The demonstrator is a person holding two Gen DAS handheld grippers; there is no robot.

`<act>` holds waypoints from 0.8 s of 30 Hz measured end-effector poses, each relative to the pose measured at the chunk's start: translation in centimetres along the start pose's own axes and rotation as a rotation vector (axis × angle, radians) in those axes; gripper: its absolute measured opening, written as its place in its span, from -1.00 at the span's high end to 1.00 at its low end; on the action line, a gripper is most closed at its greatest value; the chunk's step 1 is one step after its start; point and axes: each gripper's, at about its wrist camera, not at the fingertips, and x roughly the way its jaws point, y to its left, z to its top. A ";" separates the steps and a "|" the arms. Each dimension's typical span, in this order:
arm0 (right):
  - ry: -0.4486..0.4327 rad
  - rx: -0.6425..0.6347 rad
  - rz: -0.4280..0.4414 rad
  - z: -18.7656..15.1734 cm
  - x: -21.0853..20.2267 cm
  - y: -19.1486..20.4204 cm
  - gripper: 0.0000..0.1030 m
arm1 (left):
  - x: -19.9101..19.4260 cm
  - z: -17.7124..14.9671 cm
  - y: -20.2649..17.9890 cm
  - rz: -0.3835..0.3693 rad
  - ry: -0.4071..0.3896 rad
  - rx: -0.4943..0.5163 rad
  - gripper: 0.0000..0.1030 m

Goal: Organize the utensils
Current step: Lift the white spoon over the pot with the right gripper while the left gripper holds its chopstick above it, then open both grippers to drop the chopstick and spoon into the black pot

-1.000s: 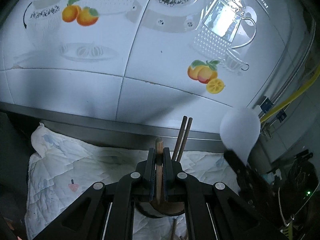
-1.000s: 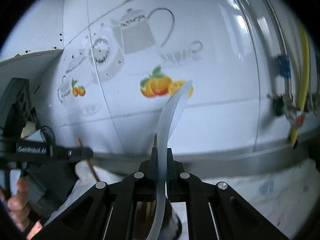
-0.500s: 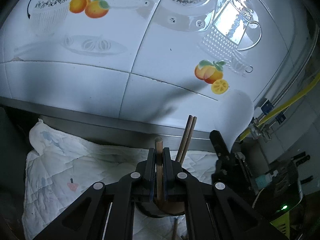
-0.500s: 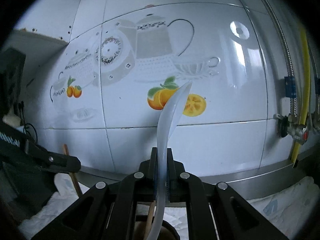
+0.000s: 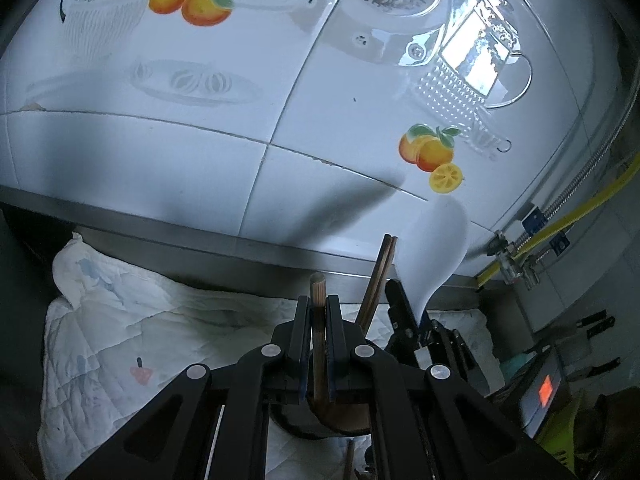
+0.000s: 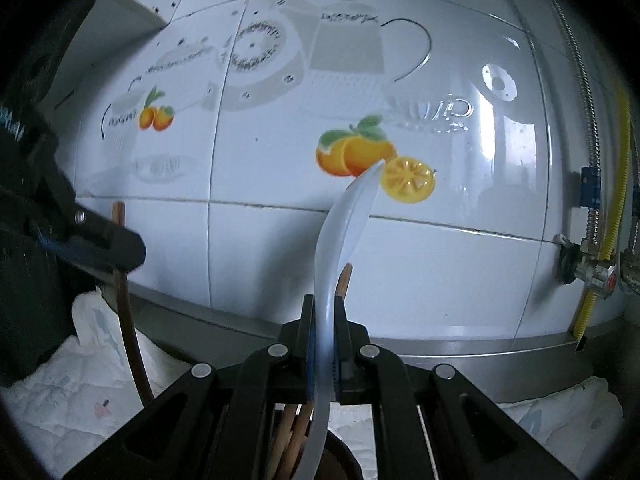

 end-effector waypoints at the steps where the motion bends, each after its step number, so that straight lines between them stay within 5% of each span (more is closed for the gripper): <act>1: 0.001 -0.005 0.001 -0.1 0.0 0.1 0.84 | 0.0 0.0 0.0 0.001 0.000 0.000 0.88; 10: 0.093 0.007 0.020 -1.1 -0.5 0.0 0.83 | -0.1 -0.2 0.3 0.009 0.002 -0.013 0.88; 20: 0.294 0.052 0.077 -1.2 -1.4 -0.8 0.76 | 0.3 -0.1 -0.3 0.029 0.023 0.007 0.84; 24: 0.319 0.078 0.091 -0.4 -2.3 -1.4 0.10 | 0.8 -0.1 -0.6 0.014 0.044 0.006 0.81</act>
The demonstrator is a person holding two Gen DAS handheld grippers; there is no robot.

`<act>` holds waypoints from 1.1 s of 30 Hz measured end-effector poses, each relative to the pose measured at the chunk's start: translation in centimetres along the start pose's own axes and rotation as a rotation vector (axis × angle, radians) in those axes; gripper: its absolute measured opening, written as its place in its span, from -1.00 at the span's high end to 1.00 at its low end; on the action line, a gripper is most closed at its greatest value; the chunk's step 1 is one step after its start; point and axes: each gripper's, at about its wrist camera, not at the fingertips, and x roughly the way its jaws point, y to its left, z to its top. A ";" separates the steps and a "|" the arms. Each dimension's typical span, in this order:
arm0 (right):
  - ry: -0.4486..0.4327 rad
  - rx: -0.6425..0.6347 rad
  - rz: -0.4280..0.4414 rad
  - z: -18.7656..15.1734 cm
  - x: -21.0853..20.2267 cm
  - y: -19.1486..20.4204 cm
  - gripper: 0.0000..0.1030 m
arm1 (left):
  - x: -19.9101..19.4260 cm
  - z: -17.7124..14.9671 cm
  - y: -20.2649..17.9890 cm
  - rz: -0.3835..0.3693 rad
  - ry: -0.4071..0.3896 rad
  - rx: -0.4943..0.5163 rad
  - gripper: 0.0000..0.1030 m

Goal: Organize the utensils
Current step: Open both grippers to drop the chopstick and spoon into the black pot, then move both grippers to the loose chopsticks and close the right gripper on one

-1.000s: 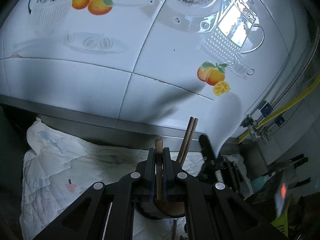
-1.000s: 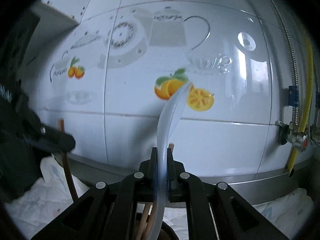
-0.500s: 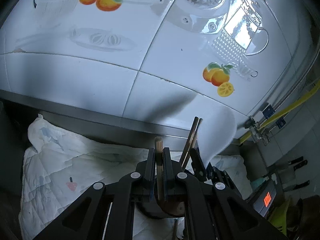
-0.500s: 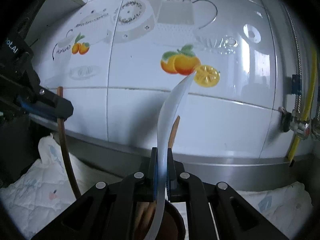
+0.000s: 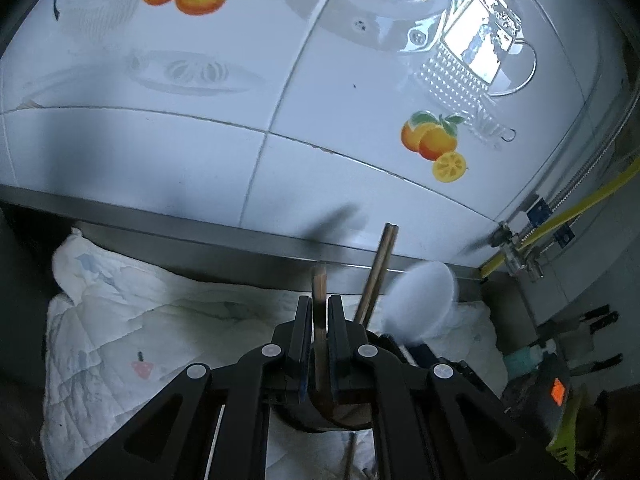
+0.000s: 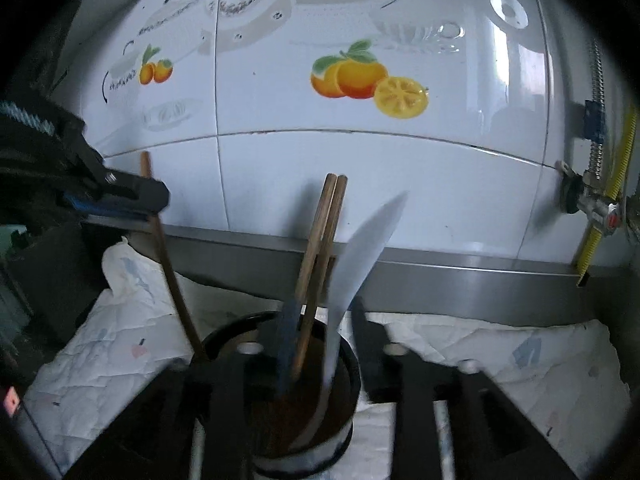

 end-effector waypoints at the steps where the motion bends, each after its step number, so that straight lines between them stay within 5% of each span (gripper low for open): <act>1: 0.003 0.003 0.001 0.1 -0.2 -0.3 0.00 | 0.1 0.0 -0.1 0.003 0.004 -0.002 0.77; 4: 0.012 0.009 0.009 0.4 -1.5 -0.8 0.00 | 0.4 -0.1 -0.3 0.002 0.011 -0.013 0.34; 6: 0.031 0.030 0.021 0.6 -2.4 -1.4 0.00 | 0.1 -0.2 -0.6 0.002 0.000 -0.006 0.26; 17: 0.201 0.132 0.087 -0.1 -6.8 -6.1 0.00 | -3.5 -2.4 -3.0 0.032 0.000 0.090 0.25; 33: 0.414 0.162 0.059 -8.5 -11.7 -9.1 0.09 | -5.6 -13.0 -4.0 0.047 0.127 0.142 0.24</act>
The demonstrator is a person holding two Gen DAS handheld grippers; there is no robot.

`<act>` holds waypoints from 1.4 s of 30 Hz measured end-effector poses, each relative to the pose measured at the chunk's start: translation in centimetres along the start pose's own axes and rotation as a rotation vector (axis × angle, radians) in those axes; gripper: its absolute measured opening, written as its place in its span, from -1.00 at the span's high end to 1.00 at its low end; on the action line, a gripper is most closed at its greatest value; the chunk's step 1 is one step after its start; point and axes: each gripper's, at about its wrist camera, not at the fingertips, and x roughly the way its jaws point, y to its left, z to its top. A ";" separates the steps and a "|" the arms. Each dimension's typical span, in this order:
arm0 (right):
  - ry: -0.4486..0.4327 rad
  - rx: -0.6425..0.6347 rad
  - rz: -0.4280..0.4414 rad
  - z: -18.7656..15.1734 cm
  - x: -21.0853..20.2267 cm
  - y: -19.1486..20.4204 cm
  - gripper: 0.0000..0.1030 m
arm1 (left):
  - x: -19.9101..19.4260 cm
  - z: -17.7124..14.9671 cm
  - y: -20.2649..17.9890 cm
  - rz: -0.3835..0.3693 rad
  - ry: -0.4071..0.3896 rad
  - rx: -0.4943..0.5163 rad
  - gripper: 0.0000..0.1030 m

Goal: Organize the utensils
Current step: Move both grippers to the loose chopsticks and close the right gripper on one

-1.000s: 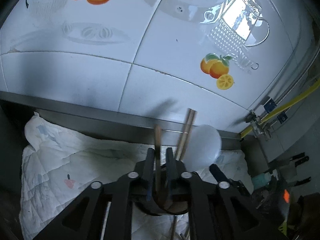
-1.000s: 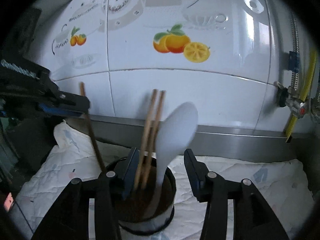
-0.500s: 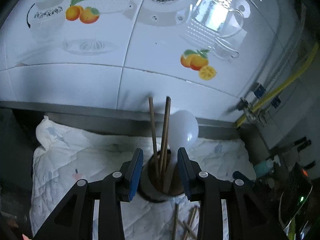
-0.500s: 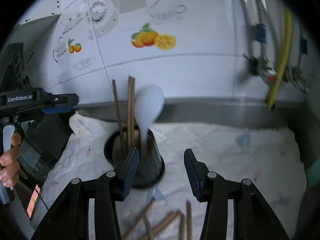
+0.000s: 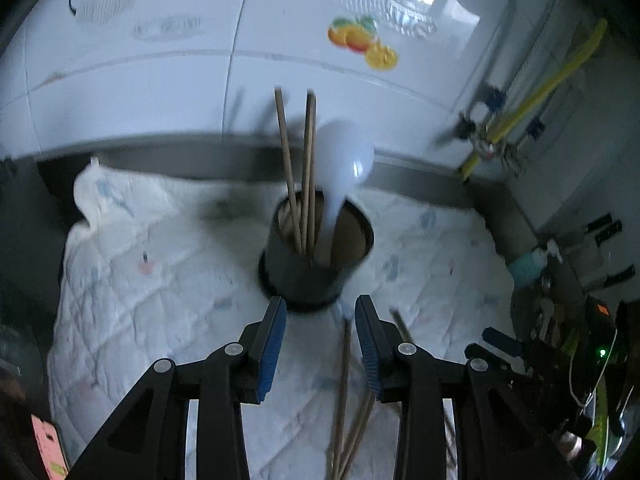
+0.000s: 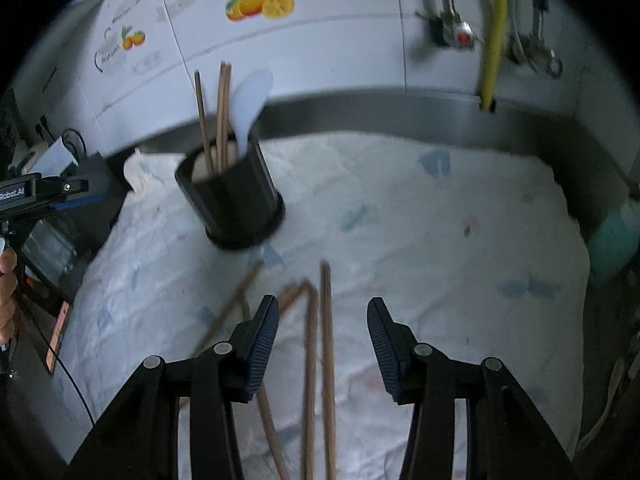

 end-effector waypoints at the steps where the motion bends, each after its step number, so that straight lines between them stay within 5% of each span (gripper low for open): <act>1: 0.010 0.002 0.002 -0.4 0.2 -0.1 0.19 | 0.2 -0.7 -0.1 -0.002 0.013 0.002 0.24; 7: 0.063 0.015 0.002 -2.2 1.9 -0.4 0.48 | 2.5 -4.6 -0.6 0.008 0.096 0.025 0.24; 18: 0.141 0.007 0.005 -2.1 5.7 -0.5 0.66 | 8.1 -8.4 -0.4 -0.012 0.246 0.069 0.24; 42: 0.205 -0.112 -0.077 -0.1 9.1 0.3 0.82 | 15.1 -7.6 -2.9 -0.060 0.313 0.206 0.25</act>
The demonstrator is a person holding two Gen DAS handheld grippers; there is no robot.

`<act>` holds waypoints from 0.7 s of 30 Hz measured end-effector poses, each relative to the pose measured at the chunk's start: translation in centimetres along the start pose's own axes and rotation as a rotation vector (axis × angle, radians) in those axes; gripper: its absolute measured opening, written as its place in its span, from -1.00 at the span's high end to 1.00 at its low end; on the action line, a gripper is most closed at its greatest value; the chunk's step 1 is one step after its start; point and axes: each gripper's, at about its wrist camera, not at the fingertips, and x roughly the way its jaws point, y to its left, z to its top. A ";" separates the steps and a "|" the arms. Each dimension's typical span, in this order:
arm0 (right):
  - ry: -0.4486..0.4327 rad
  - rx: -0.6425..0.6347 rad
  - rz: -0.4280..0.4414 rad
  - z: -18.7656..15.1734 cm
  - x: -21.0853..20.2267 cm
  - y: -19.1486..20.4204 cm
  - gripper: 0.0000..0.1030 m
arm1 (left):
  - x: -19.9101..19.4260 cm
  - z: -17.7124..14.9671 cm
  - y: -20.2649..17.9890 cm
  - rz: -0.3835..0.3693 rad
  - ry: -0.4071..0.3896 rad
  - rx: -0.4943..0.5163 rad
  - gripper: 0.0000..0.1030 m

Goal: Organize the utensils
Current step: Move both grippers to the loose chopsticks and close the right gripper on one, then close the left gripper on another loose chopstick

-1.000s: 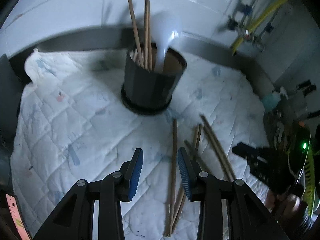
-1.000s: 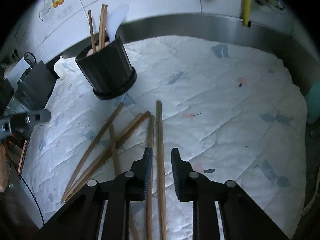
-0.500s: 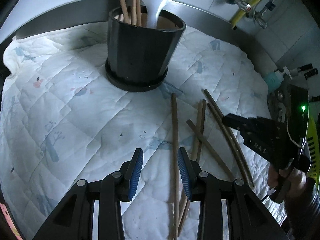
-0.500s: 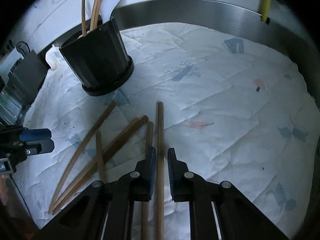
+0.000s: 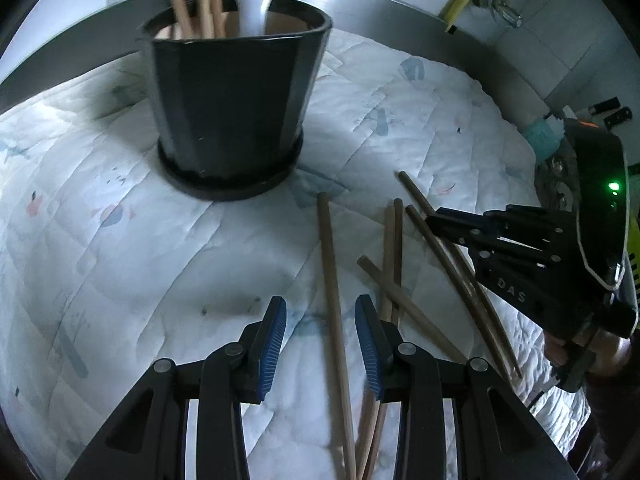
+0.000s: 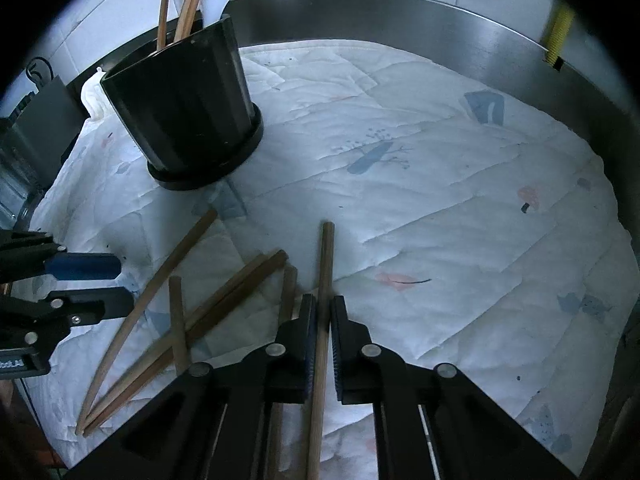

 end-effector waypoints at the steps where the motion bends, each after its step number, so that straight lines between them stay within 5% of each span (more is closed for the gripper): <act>1: 0.001 0.005 -0.003 -0.1 -0.1 -0.1 0.82 | 0.2 0.2 -0.2 0.001 0.001 0.006 0.25; 14: -0.040 0.083 -0.017 -1.0 -2.8 -2.7 0.82 | 3.3 2.4 -1.7 0.027 0.012 0.067 0.33; 21: -0.071 0.089 -0.011 -0.8 -4.2 -2.6 0.82 | 3.6 2.5 -2.0 0.062 -0.003 0.091 0.83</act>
